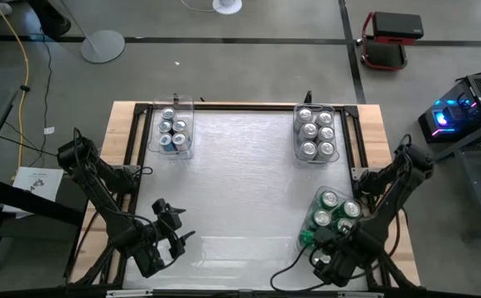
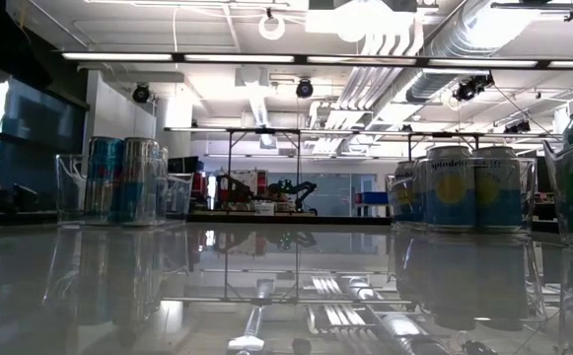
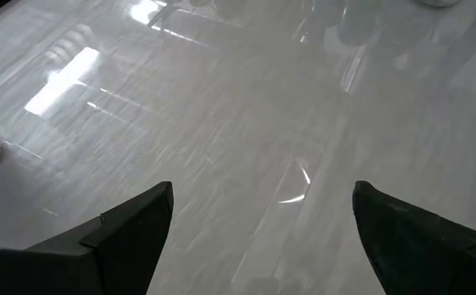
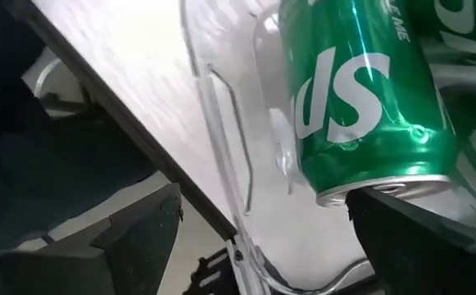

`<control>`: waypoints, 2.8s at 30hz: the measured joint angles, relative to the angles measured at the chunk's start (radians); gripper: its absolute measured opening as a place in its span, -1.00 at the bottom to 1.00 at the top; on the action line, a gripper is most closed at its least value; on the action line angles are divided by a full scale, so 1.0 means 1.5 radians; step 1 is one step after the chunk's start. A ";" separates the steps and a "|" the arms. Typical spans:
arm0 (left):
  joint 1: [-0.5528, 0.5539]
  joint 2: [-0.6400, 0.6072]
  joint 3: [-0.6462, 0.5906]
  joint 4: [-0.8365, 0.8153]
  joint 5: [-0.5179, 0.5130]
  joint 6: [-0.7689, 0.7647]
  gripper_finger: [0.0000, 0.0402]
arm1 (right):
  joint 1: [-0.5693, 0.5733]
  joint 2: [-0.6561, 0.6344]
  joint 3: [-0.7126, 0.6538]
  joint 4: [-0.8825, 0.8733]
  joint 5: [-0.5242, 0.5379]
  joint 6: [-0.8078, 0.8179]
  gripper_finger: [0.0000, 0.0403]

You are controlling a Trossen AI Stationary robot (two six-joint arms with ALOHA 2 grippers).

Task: Sort soda cans
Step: Put the green soda can into the bottom transparent bin

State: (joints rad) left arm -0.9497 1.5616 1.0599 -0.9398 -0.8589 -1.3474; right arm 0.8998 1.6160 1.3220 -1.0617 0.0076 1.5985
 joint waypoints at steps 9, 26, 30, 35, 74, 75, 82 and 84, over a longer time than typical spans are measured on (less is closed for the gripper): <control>0.000 0.000 0.000 0.012 0.000 0.010 0.76 | -0.006 -0.014 0.042 -0.007 0.125 -0.046 0.70; 0.000 0.000 0.000 0.014 -0.001 0.011 0.76 | -0.039 -0.014 0.056 0.049 0.137 -0.147 0.70; 0.000 0.000 0.000 0.014 -0.001 0.011 0.76 | -0.026 -0.014 0.056 0.062 0.058 -0.080 0.70; 0.000 0.000 0.000 0.015 -0.001 0.011 0.76 | 0.002 -0.014 0.056 0.026 0.039 -0.002 0.70; 0.000 0.000 0.000 0.088 -0.026 0.099 0.76 | -0.011 -0.013 -0.133 0.092 0.045 -0.093 0.30; 0.000 0.000 0.000 0.087 -0.026 0.099 0.76 | -0.011 -0.015 -0.138 0.105 0.046 -0.094 0.30; 0.000 0.000 0.000 0.087 -0.026 0.099 0.76 | -0.011 -0.016 -0.161 0.125 0.046 -0.094 0.31; 0.000 0.000 0.000 0.087 -0.026 0.099 0.76 | -0.011 -0.016 -0.166 0.128 0.046 -0.095 0.31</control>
State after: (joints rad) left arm -0.9497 1.5616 1.0599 -0.8089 -0.8978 -1.1995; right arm 0.8837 1.5913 1.0738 -0.8694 0.0765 1.4562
